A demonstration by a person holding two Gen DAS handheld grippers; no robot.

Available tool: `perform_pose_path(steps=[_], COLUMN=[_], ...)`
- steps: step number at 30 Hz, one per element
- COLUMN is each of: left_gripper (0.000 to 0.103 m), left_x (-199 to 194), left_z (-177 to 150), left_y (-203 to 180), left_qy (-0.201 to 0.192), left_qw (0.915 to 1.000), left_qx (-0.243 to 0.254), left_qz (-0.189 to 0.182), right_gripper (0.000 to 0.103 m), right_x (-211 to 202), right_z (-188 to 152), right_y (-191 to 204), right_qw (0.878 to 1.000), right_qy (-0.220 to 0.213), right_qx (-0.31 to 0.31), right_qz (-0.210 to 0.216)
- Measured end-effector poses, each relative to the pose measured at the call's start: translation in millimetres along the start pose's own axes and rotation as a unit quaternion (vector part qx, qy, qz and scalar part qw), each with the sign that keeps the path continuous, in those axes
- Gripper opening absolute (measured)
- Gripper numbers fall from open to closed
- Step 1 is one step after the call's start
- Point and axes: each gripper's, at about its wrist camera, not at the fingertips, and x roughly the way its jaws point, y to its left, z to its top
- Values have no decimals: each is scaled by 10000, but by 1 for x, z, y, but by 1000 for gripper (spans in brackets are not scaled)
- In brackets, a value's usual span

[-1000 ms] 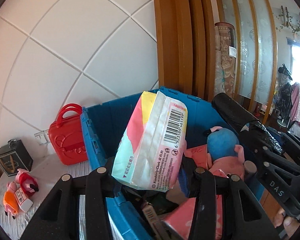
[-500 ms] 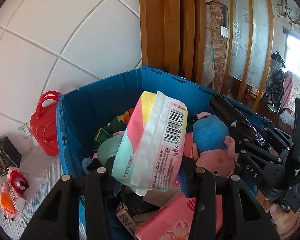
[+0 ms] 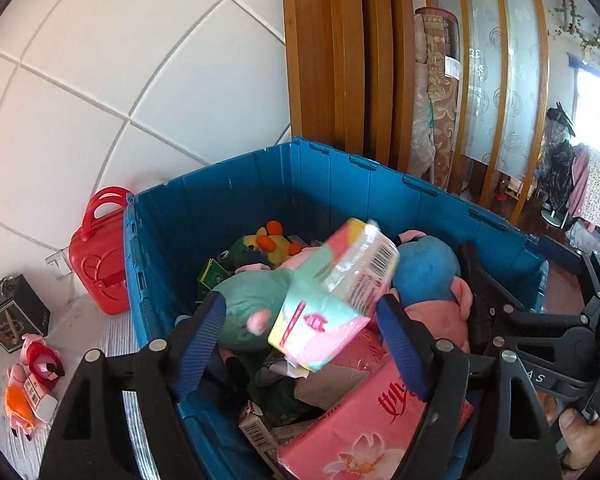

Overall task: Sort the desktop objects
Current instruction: 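Lower both items into the crate and open both grippers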

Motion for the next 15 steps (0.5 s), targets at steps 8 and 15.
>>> perform_pose_path(steps=[8, 15], left_gripper=[78, 79], left_x=[-23, -48], left_z=[-5, -16], left_y=[11, 36], left_qy=[-262, -459], left_qw=[9996, 9985], left_qx=[-73, -246], left_qz=[27, 138], right_gripper=[103, 103], right_x=[-23, -46], right_z=[-2, -3], right_y=[-1, 13], right_qw=[10000, 9998], right_qy=[-37, -184], right_qx=[34, -26], right_qz=[-57, 29])
